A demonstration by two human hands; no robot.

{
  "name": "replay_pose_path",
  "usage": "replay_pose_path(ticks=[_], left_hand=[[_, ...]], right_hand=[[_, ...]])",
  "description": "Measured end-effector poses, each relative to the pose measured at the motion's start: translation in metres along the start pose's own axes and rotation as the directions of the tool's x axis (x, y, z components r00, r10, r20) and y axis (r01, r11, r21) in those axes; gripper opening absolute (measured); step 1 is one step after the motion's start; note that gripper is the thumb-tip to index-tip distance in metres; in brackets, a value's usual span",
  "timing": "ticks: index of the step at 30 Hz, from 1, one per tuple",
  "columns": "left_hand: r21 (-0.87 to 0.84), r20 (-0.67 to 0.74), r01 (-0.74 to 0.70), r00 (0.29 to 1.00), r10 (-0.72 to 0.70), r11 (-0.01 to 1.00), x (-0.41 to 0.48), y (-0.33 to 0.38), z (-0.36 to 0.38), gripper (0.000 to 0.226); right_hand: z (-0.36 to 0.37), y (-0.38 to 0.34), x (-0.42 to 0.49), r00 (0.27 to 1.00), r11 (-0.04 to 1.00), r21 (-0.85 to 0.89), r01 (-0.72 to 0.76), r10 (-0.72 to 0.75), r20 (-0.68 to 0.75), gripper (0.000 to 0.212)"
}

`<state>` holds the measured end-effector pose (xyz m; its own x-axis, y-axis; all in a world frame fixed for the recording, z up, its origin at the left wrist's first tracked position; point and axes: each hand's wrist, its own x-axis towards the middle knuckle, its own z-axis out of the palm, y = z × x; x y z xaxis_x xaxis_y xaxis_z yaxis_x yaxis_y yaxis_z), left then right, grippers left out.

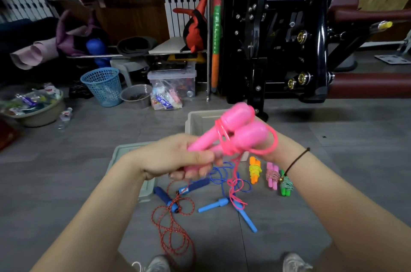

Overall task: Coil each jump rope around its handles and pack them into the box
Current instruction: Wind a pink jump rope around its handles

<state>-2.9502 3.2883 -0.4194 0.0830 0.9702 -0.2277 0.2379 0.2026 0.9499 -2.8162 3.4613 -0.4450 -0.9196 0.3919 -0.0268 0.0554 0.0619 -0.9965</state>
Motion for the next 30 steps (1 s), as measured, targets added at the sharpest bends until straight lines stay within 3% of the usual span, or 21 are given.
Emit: replay_pose_path(ticks=[2, 3, 4, 6, 8, 12, 16, 22, 25, 28, 30], left_hand=[[-0.064, -0.179, -0.016, 0.984, 0.004, 0.998, 0.002, -0.002, -0.005, 0.017], [-0.087, -0.227, -0.017, 0.974, -0.003, 0.996, 0.004, -0.003, -0.006, 0.019], [-0.101, -0.255, -0.014, 0.967, -0.012, 0.995, 0.005, -0.004, -0.007, 0.019], [-0.099, -0.287, -0.003, 0.958, -0.026, 0.995, 0.008, -0.005, -0.007, 0.02], [-0.074, -0.306, 0.014, 0.951, -0.036, 0.997, 0.011, -0.004, -0.005, 0.02], [-0.045, -0.325, 0.054, 0.943, -0.065, 0.998, 0.017, 0.001, -0.001, 0.022], [-0.13, -0.41, 0.042, 0.907, -0.093, 0.991, 0.023, 0.001, 0.003, 0.027], [-0.282, -0.718, -0.253, 0.695, -0.028, 0.925, 0.045, 0.0, 0.014, 0.03], [-0.299, -0.819, -0.464, 0.573, 0.025, 0.834, 0.046, 0.007, 0.017, 0.026], [-0.001, -0.87, -0.32, 0.467, 0.156, 0.948, 0.051, 0.006, 0.021, 0.023], [0.099, -0.903, -0.249, 0.385, 0.192, 0.963, 0.055, 0.005, 0.023, 0.024]], right_hand=[[0.007, -0.003, 0.0, 0.997, 0.946, 0.314, -0.083, 0.077, 0.031, 0.017], [0.008, -0.008, -0.001, 0.991, 0.893, 0.43, -0.135, 0.119, 0.064, 0.025], [0.008, -0.012, -0.001, 0.985, 0.855, 0.489, -0.175, 0.152, 0.086, 0.047], [0.006, -0.016, 0.0, 0.983, 0.859, 0.48, -0.18, 0.169, 0.066, 0.08], [0.007, -0.018, 0.0, 0.985, 0.914, 0.379, -0.146, 0.17, -0.03, 0.089], [0.016, -0.019, -0.002, 0.959, 0.962, 0.264, -0.065, 0.133, -0.249, 0.044], [0.019, -0.015, 0.001, 0.91, 0.937, 0.35, -0.015, 0.158, -0.383, 0.038], [0.022, -0.013, 0.005, 0.786, 0.936, 0.345, 0.07, 0.161, -0.597, 0.045], [0.022, -0.016, 0.005, 0.747, 0.882, 0.452, 0.132, 0.211, -0.63, 0.037], [0.021, -0.018, 0.005, 0.752, 0.858, 0.489, 0.159, 0.215, -0.623, 0.034], [0.024, -0.02, 0.005, 0.774, 0.844, 0.506, 0.177, 0.198, -0.601, 0.033]])
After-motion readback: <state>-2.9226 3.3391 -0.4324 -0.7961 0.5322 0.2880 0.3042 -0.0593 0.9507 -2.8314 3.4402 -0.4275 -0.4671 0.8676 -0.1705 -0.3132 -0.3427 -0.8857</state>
